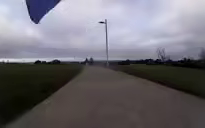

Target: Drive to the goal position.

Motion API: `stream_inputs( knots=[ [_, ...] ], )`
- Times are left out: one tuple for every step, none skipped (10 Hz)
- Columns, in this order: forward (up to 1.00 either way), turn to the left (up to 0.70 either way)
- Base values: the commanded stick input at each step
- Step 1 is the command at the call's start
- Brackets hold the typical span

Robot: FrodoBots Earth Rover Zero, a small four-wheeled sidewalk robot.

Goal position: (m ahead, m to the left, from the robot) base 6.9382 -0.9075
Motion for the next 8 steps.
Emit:
stream_inputs(
  knots=[
    [0.85,-0.09],
    [0.85,-0.03],
    [0.85,-0.06],
    [0.85,-0.09],
    [0.85,-0.20],
    [0.85,-0.05],
    [0.85,0.00],
    [0.85,0.00]
  ],
)
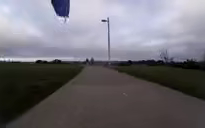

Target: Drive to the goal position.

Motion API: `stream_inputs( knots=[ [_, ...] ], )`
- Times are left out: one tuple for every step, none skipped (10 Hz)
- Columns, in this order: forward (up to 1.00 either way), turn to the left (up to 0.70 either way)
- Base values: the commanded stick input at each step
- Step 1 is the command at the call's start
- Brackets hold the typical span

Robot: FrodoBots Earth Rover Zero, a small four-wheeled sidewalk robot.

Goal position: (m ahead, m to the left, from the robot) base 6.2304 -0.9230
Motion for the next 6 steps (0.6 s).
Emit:
stream_inputs(
  knots=[
    [0.85,0.00],
    [0.85,0.00],
    [0.85,0.00],
    [0.85,0.00],
    [0.85,0.00],
    [0.85,-0.12]
  ],
)
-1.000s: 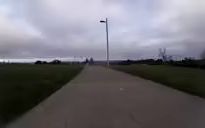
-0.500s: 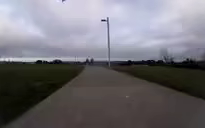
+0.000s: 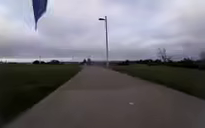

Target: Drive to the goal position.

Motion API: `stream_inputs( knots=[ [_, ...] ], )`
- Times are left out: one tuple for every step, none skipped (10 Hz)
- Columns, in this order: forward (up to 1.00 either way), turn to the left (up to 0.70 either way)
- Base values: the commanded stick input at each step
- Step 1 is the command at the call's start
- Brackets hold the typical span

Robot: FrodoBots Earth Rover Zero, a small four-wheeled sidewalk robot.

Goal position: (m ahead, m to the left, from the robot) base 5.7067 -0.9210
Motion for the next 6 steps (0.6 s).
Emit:
stream_inputs(
  knots=[
    [0.85,-0.11],
    [0.85,0.00],
    [0.85,0.00],
    [0.85,0.00],
    [0.85,0.00],
    [0.85,0.00]
  ],
)
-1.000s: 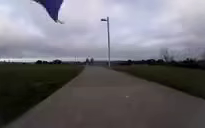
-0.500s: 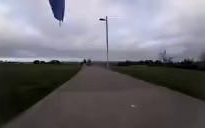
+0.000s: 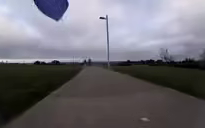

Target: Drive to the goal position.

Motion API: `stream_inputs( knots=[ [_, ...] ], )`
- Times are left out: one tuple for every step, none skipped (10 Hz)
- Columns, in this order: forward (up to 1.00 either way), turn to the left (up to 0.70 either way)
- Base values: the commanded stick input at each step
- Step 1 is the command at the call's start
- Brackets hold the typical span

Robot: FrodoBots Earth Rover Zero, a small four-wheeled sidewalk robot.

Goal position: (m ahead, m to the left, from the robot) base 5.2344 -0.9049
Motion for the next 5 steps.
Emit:
stream_inputs(
  knots=[
    [0.85,0.00],
    [0.85,0.00],
    [0.85,0.00],
    [0.85,0.00],
    [0.85,0.00]
  ],
)
